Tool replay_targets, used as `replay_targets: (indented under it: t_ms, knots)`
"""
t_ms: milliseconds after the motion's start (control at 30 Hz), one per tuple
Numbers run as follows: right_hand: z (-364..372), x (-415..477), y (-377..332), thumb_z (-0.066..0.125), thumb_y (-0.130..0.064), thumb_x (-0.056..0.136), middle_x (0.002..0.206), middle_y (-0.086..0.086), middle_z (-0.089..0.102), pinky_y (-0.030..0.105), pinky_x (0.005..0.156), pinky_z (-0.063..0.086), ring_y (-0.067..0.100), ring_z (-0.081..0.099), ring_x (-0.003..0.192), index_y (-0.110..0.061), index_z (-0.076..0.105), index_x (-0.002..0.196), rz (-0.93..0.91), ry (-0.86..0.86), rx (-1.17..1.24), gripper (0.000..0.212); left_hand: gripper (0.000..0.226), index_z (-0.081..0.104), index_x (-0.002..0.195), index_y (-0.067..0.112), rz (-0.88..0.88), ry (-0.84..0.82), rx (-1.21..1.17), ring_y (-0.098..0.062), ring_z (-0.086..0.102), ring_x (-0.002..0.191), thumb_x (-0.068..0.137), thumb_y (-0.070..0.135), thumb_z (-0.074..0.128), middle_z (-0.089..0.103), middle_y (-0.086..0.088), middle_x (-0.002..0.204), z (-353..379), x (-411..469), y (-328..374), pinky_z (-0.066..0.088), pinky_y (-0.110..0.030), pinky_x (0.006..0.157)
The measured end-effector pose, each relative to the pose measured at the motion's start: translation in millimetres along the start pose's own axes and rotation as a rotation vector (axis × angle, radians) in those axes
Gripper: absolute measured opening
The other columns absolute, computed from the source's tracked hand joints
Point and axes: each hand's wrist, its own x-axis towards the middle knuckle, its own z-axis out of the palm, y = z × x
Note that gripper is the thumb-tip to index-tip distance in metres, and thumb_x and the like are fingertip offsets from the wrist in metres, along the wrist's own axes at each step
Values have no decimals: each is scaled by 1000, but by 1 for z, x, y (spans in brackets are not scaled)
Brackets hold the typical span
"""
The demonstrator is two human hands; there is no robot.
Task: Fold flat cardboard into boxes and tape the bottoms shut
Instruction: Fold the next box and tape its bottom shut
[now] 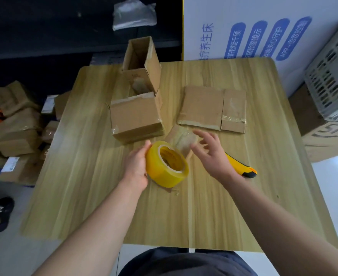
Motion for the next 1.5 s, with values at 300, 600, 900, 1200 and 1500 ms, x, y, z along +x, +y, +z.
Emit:
replay_targets:
  t_ms: [300,600,900,1200,1500]
  knots:
    - [8,-43,-28,68,-46,83,122,-4,57,26,97,40,9,47,117,-19,67,107,-120,-280,-268,37,16,70,94,15,-9,62,-123,-22,68,92,87,29,69,72,-7,97,19,-17,1,56,-36,81]
    - [-21,-34,-61,63,-52,80,76,-3,52,33,70,36,11,47,74,-20,63,84,-132,-234,142,32,9,65,79,10,222,-229,159,-12,66,75,87,14,69,70,-4,78,6,-16,39,57,-26,74]
    - [-31,-42,-38,64,-49,87,64,-5,47,31,61,36,10,43,58,-13,57,72,36,-219,-153,39,11,68,84,8,159,2,142,-15,64,72,80,12,77,71,-3,74,-14,-11,9,54,-27,75]
    - [-30,-64,-6,63,-59,80,59,-1,42,26,48,28,13,38,52,-7,62,77,186,-142,-463,52,8,65,86,12,173,145,165,-14,70,87,85,15,72,72,-2,88,-34,4,-26,55,-26,80]
    - [-15,-60,4,62,-57,83,62,-1,46,30,53,33,15,43,58,-13,62,77,206,-166,-487,45,11,64,81,18,185,147,306,-19,69,86,86,23,72,71,0,87,-36,24,-34,51,-24,74]
